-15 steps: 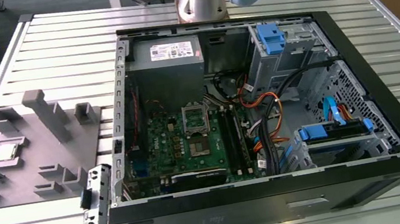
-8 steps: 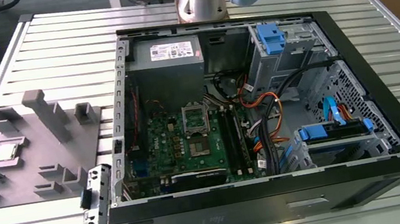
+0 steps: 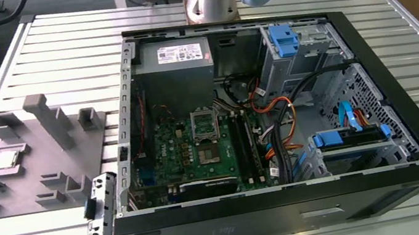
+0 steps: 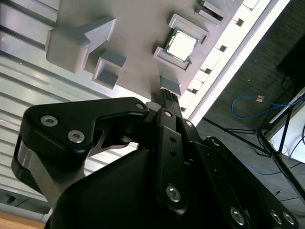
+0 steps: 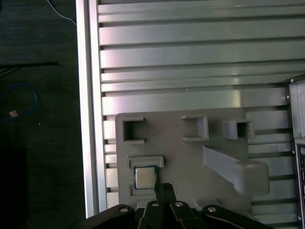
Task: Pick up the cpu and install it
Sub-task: 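Reach for the cpu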
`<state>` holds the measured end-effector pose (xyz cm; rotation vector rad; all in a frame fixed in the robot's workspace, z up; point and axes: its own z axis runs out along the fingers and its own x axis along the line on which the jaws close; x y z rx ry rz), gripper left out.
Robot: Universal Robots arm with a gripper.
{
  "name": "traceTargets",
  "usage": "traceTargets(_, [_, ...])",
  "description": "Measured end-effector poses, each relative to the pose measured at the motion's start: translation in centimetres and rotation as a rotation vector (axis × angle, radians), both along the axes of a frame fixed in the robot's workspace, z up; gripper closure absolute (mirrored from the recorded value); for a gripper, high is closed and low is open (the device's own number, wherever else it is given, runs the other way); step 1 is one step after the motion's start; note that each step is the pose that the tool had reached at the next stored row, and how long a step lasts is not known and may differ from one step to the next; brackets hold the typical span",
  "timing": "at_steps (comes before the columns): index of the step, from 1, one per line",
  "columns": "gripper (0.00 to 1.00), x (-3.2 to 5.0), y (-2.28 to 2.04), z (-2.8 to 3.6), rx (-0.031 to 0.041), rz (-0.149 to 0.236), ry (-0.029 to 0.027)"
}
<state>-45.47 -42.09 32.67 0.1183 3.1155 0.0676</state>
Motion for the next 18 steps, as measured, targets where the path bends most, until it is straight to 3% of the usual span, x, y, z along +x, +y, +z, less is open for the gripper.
traceTargets(7, [0.89, -0.28, -0.27, -0.92, -0.0001, 0.0, 0.0111])
traceTargets(15, [0.89, -0.28, -0.29, -1.02, 0.0001, 0.0, 0.0112])
traceTargets(18, [0.89, -0.28, -0.67, -1.16, -0.0001, 0.0, 0.0119])
